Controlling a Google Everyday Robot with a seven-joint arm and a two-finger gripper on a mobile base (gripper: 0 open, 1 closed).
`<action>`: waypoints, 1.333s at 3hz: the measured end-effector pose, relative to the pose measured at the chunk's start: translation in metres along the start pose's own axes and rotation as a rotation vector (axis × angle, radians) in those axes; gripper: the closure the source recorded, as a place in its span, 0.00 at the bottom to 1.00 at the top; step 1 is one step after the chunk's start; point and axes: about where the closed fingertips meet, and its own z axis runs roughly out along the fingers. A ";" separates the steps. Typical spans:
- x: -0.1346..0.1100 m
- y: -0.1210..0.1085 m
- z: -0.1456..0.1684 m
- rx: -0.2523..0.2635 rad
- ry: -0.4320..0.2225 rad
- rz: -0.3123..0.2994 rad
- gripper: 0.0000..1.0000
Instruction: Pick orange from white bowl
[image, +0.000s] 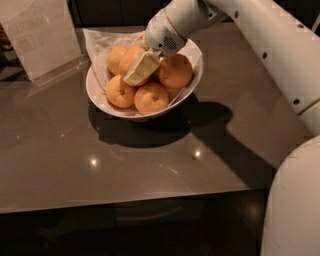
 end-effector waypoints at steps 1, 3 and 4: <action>-0.026 0.015 -0.014 -0.035 -0.018 -0.096 1.00; -0.050 0.064 -0.073 0.020 -0.074 -0.180 1.00; -0.039 0.080 -0.091 0.054 -0.123 -0.154 1.00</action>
Offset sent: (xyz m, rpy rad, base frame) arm -0.0876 -0.0332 0.1029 0.0682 -0.1998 0.1396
